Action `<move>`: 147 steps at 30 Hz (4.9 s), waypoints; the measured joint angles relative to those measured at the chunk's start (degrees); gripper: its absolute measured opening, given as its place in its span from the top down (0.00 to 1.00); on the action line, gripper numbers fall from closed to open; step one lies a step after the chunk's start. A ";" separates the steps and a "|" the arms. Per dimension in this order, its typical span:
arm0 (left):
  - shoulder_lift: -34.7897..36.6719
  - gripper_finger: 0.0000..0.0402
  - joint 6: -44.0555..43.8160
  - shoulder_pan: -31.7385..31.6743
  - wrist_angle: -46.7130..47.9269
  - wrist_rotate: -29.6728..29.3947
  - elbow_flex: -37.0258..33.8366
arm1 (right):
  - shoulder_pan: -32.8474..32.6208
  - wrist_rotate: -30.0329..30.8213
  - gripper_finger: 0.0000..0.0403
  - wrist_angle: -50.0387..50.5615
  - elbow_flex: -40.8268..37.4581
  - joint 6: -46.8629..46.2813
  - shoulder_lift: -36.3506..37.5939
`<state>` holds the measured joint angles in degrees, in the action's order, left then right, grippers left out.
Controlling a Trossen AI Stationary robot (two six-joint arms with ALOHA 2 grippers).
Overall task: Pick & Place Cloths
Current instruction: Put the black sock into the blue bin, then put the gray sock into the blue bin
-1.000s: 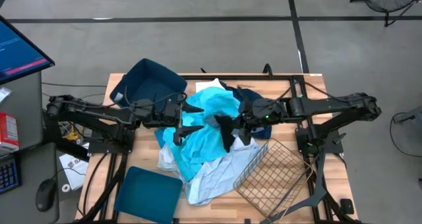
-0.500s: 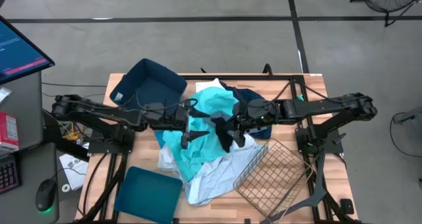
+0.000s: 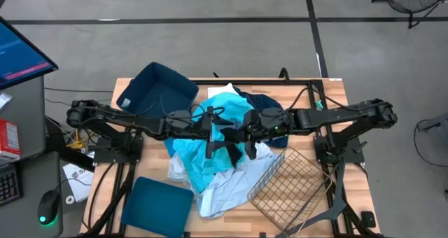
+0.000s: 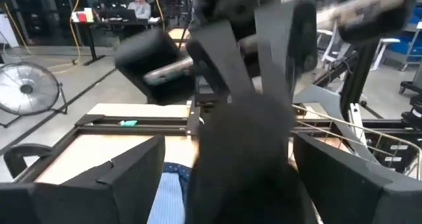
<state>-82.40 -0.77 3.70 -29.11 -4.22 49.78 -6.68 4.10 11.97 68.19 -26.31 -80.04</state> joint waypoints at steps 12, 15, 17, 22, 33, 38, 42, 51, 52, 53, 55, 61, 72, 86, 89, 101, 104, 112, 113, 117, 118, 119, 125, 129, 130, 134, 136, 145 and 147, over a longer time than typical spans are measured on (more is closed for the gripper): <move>-0.23 0.56 -11.57 0.32 0.71 0.82 0.14 | -0.09 0.19 1.00 -5.47 0.11 1.41 0.58; 0.06 0.84 -17.96 -0.02 0.81 0.88 0.14 | -0.11 0.19 1.00 -7.75 0.11 1.41 0.58; 0.82 0.95 -21.61 -0.02 1.05 0.99 0.13 | -0.09 0.18 1.00 -7.52 0.62 1.43 0.58; 6.62 0.99 -23.75 2.52 4.76 -0.24 0.63 | -0.19 -2.84 0.95 0.24 7.26 9.06 0.56; 26.49 1.00 -26.87 17.57 46.00 -10.85 14.40 | -5.21 -2.60 0.80 24.60 31.97 20.71 0.67; 27.66 1.00 -40.19 26.77 58.54 -11.13 16.71 | -8.27 -0.79 0.78 32.29 37.41 20.66 0.67; 23.95 1.00 -48.03 32.84 64.50 -11.33 16.66 | -9.42 0.86 0.78 34.68 37.77 20.26 0.65; 10.53 1.00 -59.72 41.01 82.55 -10.87 16.52 | -11.06 0.89 0.78 42.39 35.94 11.90 0.17; 9.13 1.00 -60.33 41.57 83.76 -10.74 16.11 | -11.08 0.85 0.78 42.63 35.44 11.03 0.15; 7.81 1.00 -60.88 42.03 84.24 -10.65 15.46 | -11.28 0.86 0.78 43.19 35.33 10.03 0.00; 5.23 1.00 -61.06 42.75 84.24 -10.51 13.97 | -11.71 0.89 0.79 44.18 35.32 8.68 -0.02; -1.07 1.00 -62.20 43.50 83.73 -7.46 10.74 | -13.44 0.88 0.78 45.26 35.34 8.23 0.04; -6.76 0.99 -62.24 43.95 78.58 -3.43 10.41 | -15.91 1.50 0.78 51.45 35.34 3.72 0.06; -7.25 0.59 -54.06 45.00 71.67 7.66 10.43 | -18.36 12.28 0.69 61.52 35.32 0.27 -7.48; -7.25 0.46 -53.49 45.24 71.40 7.98 10.43 | -18.36 12.26 0.60 62.17 35.30 1.06 -10.34; 0.71 0.29 -57.25 43.61 68.33 3.16 10.54 | -13.19 14.27 0.39 67.07 35.32 -5.56 -18.81; 8.37 0.31 -56.70 42.09 67.12 -3.63 10.60 | -10.02 14.26 0.39 67.52 35.32 -4.16 -20.48; 24.46 0.32 -42.56 41.53 51.62 -32.33 10.60 | -2.40 11.73 0.39 59.79 35.36 6.29 -24.39; 25.36 0.32 -38.23 41.53 47.52 -34.22 10.60 | -1.74 10.53 0.39 58.56 35.34 8.23 -25.08; 26.76 0.32 -20.28 41.53 30.69 -35.86 10.63 | 0.71 5.13 0.39 54.62 35.32 15.62 -27.47; 26.76 0.32 -16.88 41.53 27.75 -35.59 10.63 | 1.39 4.34 0.39 54.63 35.33 16.87 -27.94; 26.79 0.32 -14.34 41.53 26.02 -35.26 10.63 | 2.16 3.86 0.39 54.63 35.34 17.75 -28.45; 26.33 0.32 -10.61 41.75 24.73 -34.56 10.63 | 6.10 1.20 0.39 54.22 35.36 21.58 -28.95; 25.06 0.32 -10.15 41.75 24.86 -34.42 10.60 | 7.28 -0.47 0.39 54.24 35.10 22.08 -29.11; 24.86 0.33 -10.11 41.75 24.85 -34.43 10.60 | 7.28 -1.23 0.39 53.32 34.50 22.34 -28.98; 24.42 0.32 -9.32 41.75 24.80 -34.44 10.60 | 7.13 -3.72 0.39 49.82 28.76 23.14 -28.49; 24.45 0.33 -8.42 41.75 24.31 -34.45 10.60 | 7.23 -3.68 0.39 48.89 26.50 23.03 -28.36; 25.02 0.32 -6.95 41.34 23.12 -34.53 10.58 | 9.82 -2.32 0.40 44.10 18.39 22.41 -28.27; 25.04 0.33 -6.96 41.35 22.98 -34.55 10.58 | 10.09 -2.34 0.43 42.27 16.44 22.39 -28.27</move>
<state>-57.36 -7.73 45.06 -6.13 -38.76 60.36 3.41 1.76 54.24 84.62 -3.92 -108.31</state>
